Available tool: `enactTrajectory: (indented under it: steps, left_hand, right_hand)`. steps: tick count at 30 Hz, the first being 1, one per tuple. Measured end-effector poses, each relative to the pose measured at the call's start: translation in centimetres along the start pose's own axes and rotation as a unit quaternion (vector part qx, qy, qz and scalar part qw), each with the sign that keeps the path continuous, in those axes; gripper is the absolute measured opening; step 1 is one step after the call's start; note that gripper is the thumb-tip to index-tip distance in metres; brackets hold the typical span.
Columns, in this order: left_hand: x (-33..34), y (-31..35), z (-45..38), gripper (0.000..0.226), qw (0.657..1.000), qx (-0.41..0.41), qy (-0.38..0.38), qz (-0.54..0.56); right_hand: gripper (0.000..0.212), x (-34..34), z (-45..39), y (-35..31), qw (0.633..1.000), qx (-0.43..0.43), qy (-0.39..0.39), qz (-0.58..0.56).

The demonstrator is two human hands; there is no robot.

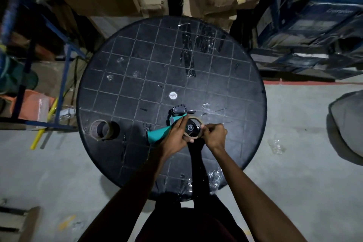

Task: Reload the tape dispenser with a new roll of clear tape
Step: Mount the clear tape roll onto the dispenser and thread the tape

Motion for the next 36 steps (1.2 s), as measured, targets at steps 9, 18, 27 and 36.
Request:
enactTrajectory:
  steps: [9,18,27,36]
  left_hand:
    - [0.2,-0.4,-0.6,0.1,1.0,0.004,-0.011,0.001]
    - [-0.2,-0.5,-0.7,0.098,0.999,0.015,-0.021,0.024]
    - [0.3,-0.4,-0.1,0.099,0.998,0.011,-0.02,0.051]
    - [0.0,-0.3,1.0,0.107,0.999,-0.03,0.019,0.002]
  right_hand:
    - [0.02,0.0,-0.1,0.6,0.999,0.027,-0.002,-0.031]
    - [0.019,-0.3,0.2,-0.4,0.999,0.037,0.012,-0.029]
    - [0.017,0.0,1.3,-0.4,0.999,0.024,0.014,-0.03]
    - [0.039,-0.1,1.7,-1.3,1.0,-0.001,-0.029,0.0]
Point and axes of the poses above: each hand's wrist, its own z-axis away from the middle knuckle, its own x-axis out of the palm, y = z × x, the point moved 10 cm from there along -z, towards the middle knuckle, and after that the axes turned 13 degrees about -y, right-handed, at the moved point
